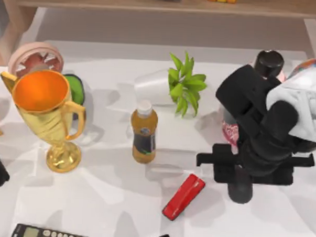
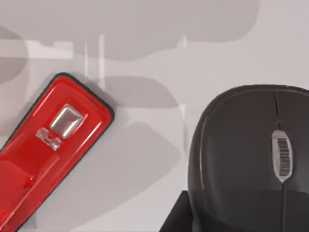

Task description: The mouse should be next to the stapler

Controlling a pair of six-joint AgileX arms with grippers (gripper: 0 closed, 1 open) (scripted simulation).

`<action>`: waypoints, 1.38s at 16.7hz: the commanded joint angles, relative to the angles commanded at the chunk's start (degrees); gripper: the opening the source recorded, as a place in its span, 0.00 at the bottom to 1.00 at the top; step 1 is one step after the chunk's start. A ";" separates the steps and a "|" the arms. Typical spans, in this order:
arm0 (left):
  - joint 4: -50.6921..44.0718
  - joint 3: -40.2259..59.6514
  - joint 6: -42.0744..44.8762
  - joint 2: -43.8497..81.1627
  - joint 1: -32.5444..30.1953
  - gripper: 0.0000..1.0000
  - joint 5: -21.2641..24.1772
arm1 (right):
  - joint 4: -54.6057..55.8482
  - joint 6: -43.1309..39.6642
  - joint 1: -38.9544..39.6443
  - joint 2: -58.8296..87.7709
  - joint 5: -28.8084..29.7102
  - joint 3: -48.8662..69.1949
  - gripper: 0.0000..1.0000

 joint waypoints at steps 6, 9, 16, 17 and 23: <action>0.00 0.00 0.00 0.00 0.00 1.00 0.00 | 0.15 -0.02 -0.12 1.81 -0.09 -1.99 0.00; 0.00 0.00 0.00 0.00 0.00 1.00 0.00 | 0.15 -0.02 -0.12 1.81 -0.09 -1.99 0.00; 0.00 0.00 0.00 0.00 0.00 1.00 0.00 | 0.15 -0.02 -0.12 1.81 -0.09 -1.99 0.53; 0.00 0.00 0.00 0.00 0.00 1.00 0.00 | 0.15 -0.02 -0.12 1.81 -0.09 -1.99 0.60; 0.00 0.00 0.00 0.00 0.00 1.00 0.00 | 0.15 -0.02 -0.12 1.81 -0.09 -1.99 1.00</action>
